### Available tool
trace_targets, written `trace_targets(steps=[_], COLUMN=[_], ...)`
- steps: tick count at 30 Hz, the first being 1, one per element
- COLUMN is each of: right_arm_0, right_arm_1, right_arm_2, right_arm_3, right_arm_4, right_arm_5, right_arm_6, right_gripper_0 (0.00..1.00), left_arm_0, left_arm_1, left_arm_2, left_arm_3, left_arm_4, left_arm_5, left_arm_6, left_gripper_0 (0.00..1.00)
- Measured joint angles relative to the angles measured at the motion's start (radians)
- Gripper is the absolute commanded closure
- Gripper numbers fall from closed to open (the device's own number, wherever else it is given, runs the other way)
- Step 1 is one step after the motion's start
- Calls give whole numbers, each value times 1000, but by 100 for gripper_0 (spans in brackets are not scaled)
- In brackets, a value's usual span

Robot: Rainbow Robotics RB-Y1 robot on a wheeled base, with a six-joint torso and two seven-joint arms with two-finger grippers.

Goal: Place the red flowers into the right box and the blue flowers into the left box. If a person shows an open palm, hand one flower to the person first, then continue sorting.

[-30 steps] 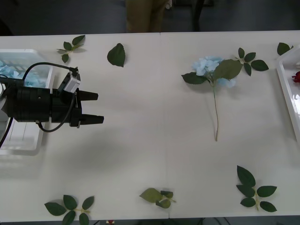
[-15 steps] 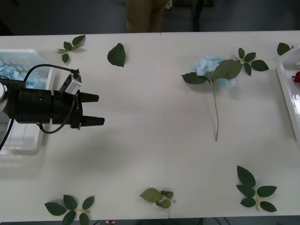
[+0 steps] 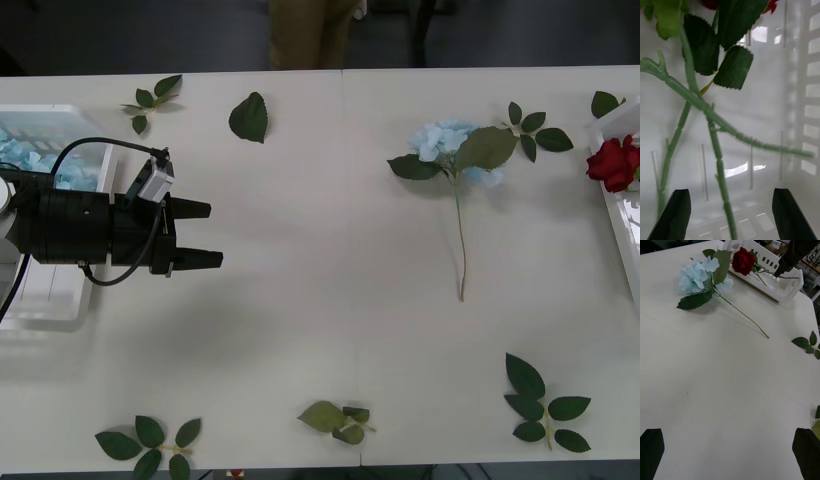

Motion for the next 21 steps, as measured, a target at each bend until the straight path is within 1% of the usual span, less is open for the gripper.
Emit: trace_targets(steps=[1,3,5,7,10,13,16,19,21], right_arm_0=[0,0,0,0,1,1,1,1,1], right_arm_1=[0,0,0,0,0,0,0,1,6], right_arm_2=[0,0,4,18,58,104,161,253,330], right_arm_3=[-8,-49,-119,-219,-368,-473,-517,-524,-527], right_arm_4=[-18,-62,-94,-129,-199,-301,-402,-447,-450], right_arm_5=[41,175,288,371,445,472,462,394,341], right_arm_6=[-5,-16,-62,-154,-292,-321,-399,-554,-602], right_gripper_0=[37,37,37,37,37,37,37,37,37], left_arm_0=[0,0,0,0,0,0,1,1,1], left_arm_1=[0,0,0,0,0,0,-1,-1,-1], left_arm_2=[0,0,0,0,0,0,0,0,0], left_arm_3=[0,0,0,0,0,-1,-1,-1,-1], left_arm_4=[0,0,0,0,0,0,0,0,0], left_arm_5=[0,0,0,0,0,0,0,0,0], left_arm_6=[0,0,0,0,0,0,0,0,0], left_gripper_0=[0,0,0,0,0,0,0,0,0])
